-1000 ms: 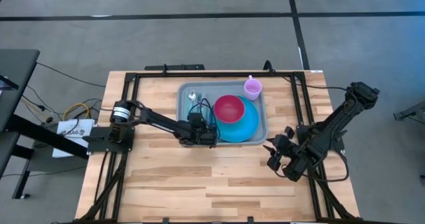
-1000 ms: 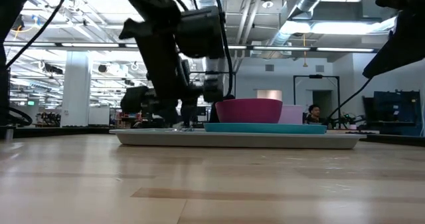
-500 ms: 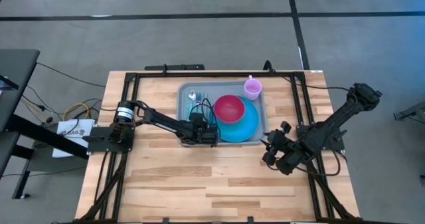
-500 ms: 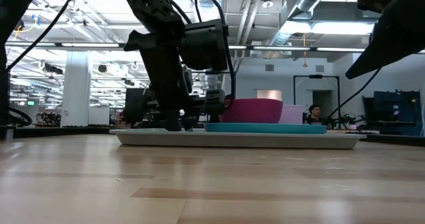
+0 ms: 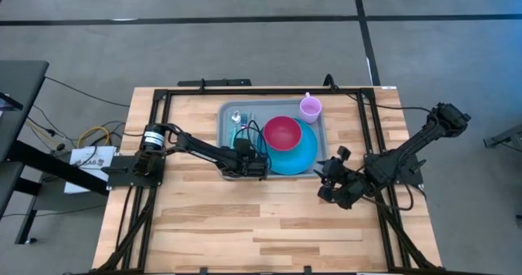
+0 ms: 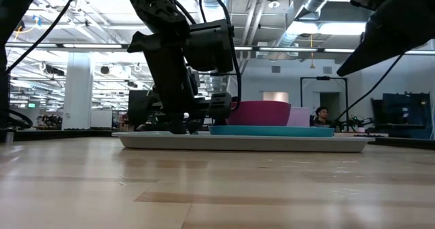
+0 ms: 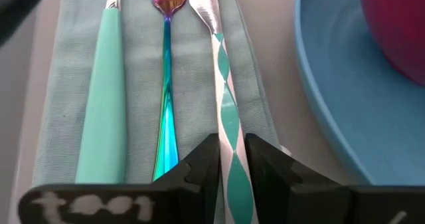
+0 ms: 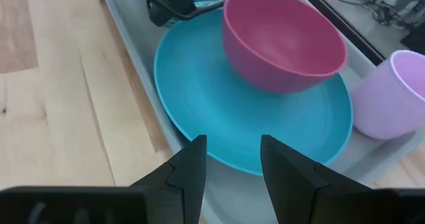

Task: Set up tray
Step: Put the white knife on the blue napkin

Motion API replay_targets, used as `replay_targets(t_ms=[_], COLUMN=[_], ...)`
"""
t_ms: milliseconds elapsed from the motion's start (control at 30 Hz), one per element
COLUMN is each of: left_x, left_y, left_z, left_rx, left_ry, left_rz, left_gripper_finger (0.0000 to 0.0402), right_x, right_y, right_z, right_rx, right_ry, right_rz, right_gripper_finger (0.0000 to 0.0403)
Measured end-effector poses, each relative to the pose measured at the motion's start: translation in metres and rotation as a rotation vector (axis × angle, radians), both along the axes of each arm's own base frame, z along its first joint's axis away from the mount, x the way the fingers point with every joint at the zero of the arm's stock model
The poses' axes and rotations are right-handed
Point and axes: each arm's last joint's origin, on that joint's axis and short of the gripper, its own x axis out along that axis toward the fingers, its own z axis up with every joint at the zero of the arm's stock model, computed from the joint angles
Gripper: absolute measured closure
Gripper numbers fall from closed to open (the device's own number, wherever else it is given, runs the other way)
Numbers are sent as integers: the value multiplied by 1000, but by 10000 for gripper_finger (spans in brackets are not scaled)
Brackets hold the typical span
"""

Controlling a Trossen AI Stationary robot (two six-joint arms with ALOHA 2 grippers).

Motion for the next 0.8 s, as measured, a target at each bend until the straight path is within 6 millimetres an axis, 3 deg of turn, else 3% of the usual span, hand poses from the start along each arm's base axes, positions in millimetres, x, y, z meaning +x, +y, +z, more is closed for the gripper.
replay_targets(t_ms=[200, 533, 800], left_x=[2, 18, 16], left_y=[-1, -2, -2], left_z=[4, 39, 41], left_rx=[-23, 6, 8], left_ry=[27, 135, 179], left_rz=[-24, -112, -130], left_gripper_finger=[334, 334, 334], right_x=[2, 2, 2], right_y=[0, 0, 0], right_z=[0, 0, 0], right_rx=[1, -15, -14], right_ry=[10, 21, 19], right_rz=[20, 35, 36], right_gripper_finger=[270, 270, 269])
